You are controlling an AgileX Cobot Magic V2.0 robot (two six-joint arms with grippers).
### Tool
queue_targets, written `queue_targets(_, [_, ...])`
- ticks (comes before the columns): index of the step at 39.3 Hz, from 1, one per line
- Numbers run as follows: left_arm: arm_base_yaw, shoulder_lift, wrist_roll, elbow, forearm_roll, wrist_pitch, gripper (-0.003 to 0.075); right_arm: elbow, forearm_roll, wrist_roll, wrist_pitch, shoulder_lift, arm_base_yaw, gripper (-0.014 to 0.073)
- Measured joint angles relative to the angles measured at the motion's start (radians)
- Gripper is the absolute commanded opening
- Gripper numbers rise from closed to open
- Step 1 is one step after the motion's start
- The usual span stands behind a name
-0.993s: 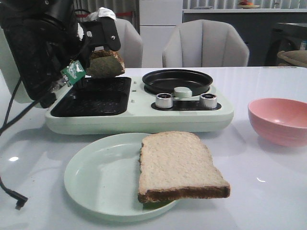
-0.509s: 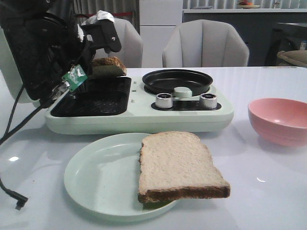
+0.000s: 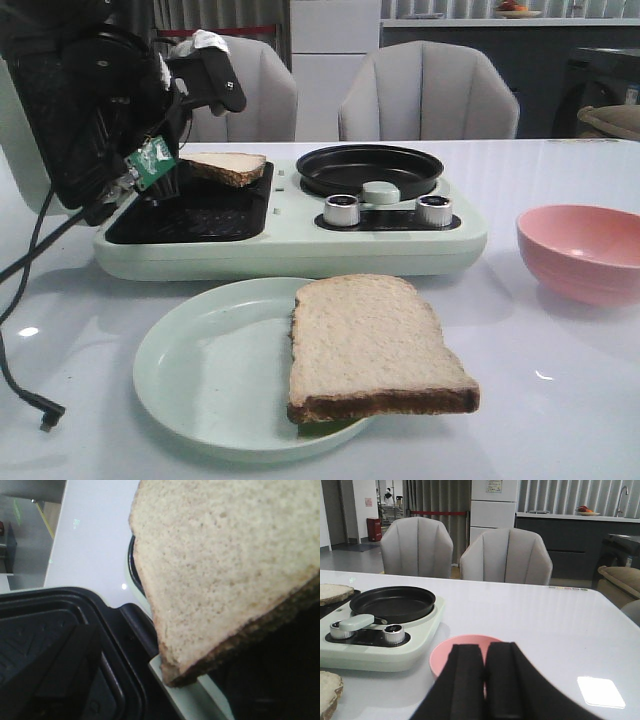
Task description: Make breakfast with bread and shrimp
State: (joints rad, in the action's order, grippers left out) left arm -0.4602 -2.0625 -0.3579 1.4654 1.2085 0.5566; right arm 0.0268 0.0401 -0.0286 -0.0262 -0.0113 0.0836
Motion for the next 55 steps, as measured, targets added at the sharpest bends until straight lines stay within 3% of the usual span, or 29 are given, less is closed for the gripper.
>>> queue_targets(12, [-0.016,0.072,0.230,-0.002,-0.323,0.043,0.0565,0.000,0.000,0.000,0.000,0.000,0.000,0.0169])
queue_targets(42, [-0.041,0.570,0.329,-0.012,-0.759,0.128,0.0565,0.000,0.000,0.000,0.000,0.000,0.000,0.0169])
queue_targets(55, [0.064,0.877,0.403,-0.265,-0.926,0.095,0.0565,0.000,0.000,0.000,0.000,0.000,0.000,0.0169])
